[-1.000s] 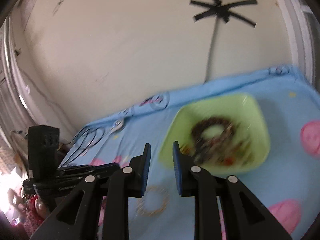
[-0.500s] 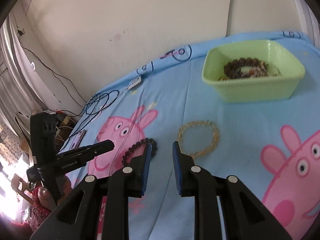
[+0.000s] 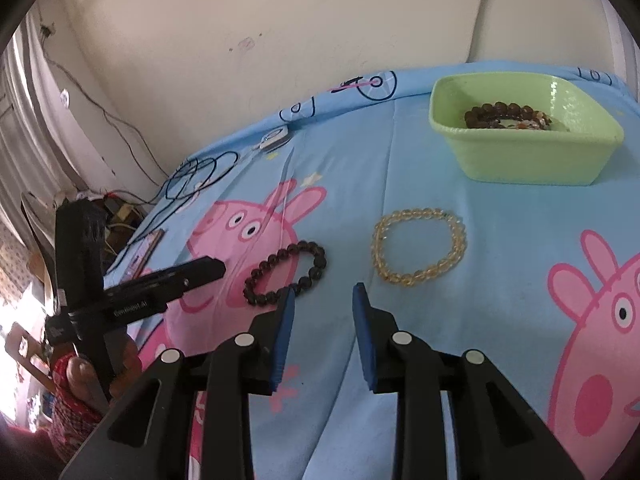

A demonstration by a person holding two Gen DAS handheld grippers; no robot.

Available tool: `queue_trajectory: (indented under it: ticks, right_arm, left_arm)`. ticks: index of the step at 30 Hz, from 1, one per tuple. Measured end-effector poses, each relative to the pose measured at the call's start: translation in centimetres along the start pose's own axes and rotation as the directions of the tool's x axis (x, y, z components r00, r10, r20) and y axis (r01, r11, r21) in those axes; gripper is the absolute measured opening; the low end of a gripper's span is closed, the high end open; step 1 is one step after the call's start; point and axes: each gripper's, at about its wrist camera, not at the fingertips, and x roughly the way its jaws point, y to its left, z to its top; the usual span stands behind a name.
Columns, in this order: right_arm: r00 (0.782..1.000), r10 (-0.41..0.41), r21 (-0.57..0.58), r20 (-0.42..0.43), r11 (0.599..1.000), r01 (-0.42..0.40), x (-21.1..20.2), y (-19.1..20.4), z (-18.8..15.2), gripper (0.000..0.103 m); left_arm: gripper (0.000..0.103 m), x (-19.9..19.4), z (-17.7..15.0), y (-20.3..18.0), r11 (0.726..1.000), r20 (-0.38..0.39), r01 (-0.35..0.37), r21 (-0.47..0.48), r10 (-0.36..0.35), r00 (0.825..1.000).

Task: Organize jewelry
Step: 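Move both open grippers to the large dark bead bracelet on the sheet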

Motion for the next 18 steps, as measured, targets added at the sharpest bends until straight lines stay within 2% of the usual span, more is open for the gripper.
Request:
queue_trajectory:
  ticks: [4, 9, 15, 17, 18]
  right_arm:
    - [1.0, -0.025, -0.059, -0.015, 0.998, 0.025, 0.9, 1.2, 0.0, 0.005]
    - [0.998, -0.053, -0.118, -0.031, 0.992, 0.049, 2.3, 2.1, 1.5, 0.005]
    - [0.994, -0.086, -0.176, -0.061, 0.982, 0.074, 4.9, 2.5, 3.1, 0.005]
    - [0.989, -0.117, -0.211, -0.095, 0.973, 0.095, 6.3, 2.5, 3.0, 0.005]
    - [0.989, -0.12, -0.224, -0.083, 0.97, 0.099, 6.3, 2.7, 3.0, 0.005]
  left_arm:
    - [0.039, 0.1, 0.1, -0.7, 1.0, -0.008, 0.008, 0.025, -0.008, 1.0]
    - [0.039, 0.4, 0.6, -3.2, 0.993, -0.017, 0.05, 0.103, -0.049, 0.999]
    - [0.039, 2.7, 0.2, -5.4, 0.982, -0.061, -0.021, 0.19, 0.034, 0.998]
    - [0.039, 2.7, 0.0, -5.9, 0.975, -0.055, -0.04, 0.22, 0.053, 0.997]
    - [0.039, 2.7, -0.1, -5.9, 0.974, -0.051, -0.045, 0.224, 0.058, 0.997]
